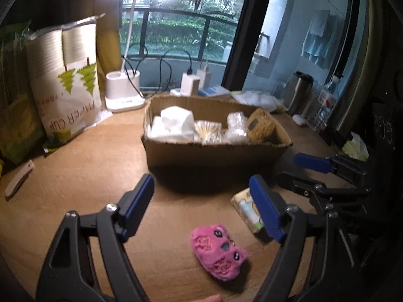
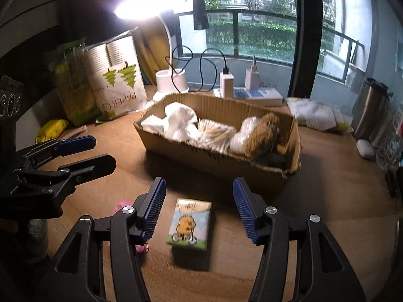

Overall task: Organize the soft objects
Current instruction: 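Move both tools back toward the pink plush and tissue pack, then grasp the pink plush with the left tool while the right tool grasps the bear tissue pack, then carry both items to the box and open the left tool over it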

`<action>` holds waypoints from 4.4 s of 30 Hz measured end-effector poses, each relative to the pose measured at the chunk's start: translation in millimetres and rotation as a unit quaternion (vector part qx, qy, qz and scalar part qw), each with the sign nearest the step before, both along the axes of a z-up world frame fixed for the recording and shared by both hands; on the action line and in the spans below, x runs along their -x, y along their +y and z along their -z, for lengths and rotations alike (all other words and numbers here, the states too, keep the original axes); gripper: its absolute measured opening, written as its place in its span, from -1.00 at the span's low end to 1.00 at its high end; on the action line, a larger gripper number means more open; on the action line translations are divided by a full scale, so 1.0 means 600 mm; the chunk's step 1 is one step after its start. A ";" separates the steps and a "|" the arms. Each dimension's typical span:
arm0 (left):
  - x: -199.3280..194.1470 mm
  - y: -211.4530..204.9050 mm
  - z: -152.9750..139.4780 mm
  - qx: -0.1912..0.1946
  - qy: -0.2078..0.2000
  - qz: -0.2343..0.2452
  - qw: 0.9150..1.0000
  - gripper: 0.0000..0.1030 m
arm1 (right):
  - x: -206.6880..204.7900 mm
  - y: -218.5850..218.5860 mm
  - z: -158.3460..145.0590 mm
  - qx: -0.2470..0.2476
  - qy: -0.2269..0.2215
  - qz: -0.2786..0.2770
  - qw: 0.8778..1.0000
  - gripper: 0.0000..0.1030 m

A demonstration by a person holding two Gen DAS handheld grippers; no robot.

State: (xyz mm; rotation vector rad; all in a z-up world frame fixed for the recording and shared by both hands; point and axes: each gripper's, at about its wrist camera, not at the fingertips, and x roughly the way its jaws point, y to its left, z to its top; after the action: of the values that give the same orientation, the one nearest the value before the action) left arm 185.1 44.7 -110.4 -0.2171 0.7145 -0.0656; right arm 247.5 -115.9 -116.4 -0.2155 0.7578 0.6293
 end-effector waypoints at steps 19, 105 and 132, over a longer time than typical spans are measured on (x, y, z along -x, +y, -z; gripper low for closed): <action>0.009 -0.021 0.085 -0.003 0.072 0.014 0.997 0.54 | 0.000 0.005 0.083 0.006 0.056 -0.012 0.998 0.15; -0.185 -0.097 -0.064 -0.024 -0.034 0.009 0.999 -0.27 | -0.129 -0.161 -0.035 -0.077 -0.012 0.019 0.997 0.03; -0.236 -0.079 0.005 -0.008 0.009 -0.003 1.000 0.20 | -0.168 -0.158 -0.016 -0.055 0.004 0.043 0.998 0.03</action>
State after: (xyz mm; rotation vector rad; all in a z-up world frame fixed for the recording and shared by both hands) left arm 326.6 -2.5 -113.6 -0.2052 0.7312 -0.0522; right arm 348.5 -210.4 -107.0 -0.0793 0.7333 0.5884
